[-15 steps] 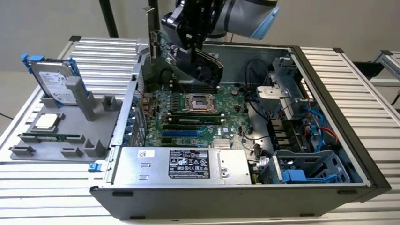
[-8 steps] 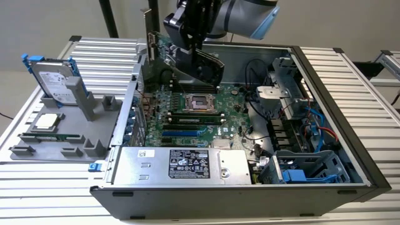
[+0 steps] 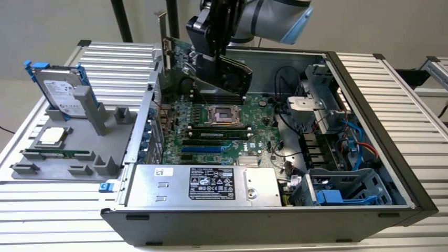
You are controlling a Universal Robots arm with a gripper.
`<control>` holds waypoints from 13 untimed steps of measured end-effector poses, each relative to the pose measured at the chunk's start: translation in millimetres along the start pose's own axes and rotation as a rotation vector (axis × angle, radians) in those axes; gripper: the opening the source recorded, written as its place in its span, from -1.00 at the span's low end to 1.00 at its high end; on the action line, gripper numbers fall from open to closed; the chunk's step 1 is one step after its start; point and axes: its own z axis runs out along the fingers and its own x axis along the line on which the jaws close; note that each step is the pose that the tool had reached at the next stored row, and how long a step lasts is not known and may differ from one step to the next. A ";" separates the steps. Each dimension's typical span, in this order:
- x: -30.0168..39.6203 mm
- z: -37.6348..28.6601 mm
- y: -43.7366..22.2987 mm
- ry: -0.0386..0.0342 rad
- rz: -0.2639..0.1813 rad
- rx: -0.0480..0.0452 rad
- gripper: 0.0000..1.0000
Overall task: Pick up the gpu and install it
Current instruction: 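Insert the gpu into the slot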
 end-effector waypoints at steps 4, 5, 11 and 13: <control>0.0 0.0 0.1 0.0017 -0.037 0.0002 -1.00; 0.0 0.0 0.0 0.0021 -0.046 0.0002 -1.00; 0.0 0.0 0.0 0.0046 -0.099 0.0005 -1.00; 0.0 0.0 0.0 0.0054 -0.116 0.0007 -1.00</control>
